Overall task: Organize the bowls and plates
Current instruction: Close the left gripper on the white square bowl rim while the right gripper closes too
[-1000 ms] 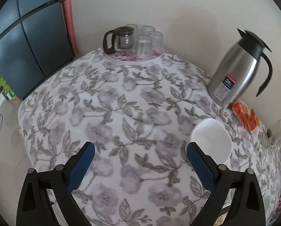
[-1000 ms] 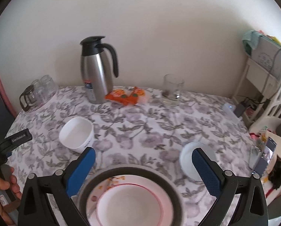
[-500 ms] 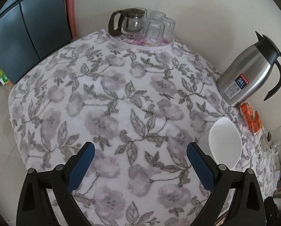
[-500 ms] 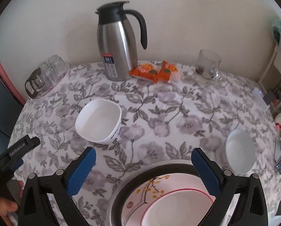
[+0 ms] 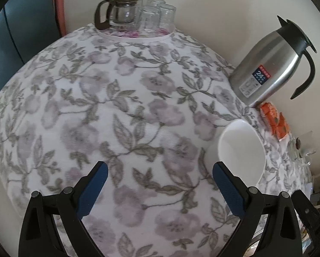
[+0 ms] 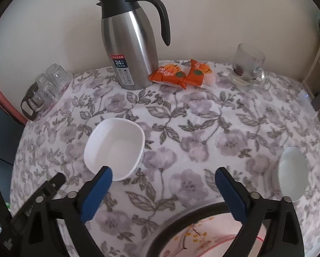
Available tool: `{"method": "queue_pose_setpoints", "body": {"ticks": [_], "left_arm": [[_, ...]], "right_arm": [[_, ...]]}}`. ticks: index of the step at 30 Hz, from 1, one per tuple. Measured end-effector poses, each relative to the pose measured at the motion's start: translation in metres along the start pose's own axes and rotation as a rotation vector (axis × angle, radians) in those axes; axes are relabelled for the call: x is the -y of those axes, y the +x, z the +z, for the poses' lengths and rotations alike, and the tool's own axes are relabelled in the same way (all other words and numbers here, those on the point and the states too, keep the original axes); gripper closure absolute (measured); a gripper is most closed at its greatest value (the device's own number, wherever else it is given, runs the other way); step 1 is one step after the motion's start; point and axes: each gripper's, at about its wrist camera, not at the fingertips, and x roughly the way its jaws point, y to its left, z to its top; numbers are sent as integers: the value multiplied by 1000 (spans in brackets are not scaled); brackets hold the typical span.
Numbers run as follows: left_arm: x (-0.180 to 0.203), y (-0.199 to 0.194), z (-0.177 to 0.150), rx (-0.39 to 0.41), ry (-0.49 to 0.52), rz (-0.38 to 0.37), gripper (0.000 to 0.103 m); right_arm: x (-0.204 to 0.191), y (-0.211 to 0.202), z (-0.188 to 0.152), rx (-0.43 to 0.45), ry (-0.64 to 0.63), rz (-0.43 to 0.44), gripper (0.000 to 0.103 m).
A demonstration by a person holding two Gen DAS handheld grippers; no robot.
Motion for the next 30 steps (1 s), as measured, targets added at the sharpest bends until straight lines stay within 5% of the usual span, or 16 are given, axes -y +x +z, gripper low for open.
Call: {"method": "queue_pose_setpoints", "body": {"ticks": [15, 22, 30], "left_arm": [[18, 33, 15, 6, -12, -105, 12], [34, 49, 18, 14, 20, -149, 25], [51, 65, 21, 8, 74, -172, 53]], "right_arm": [[-16, 56, 0, -105, 12, 43, 33], [-18, 75, 3, -127, 12, 51, 43], [-16, 94, 5, -151, 25, 60, 54]]}}
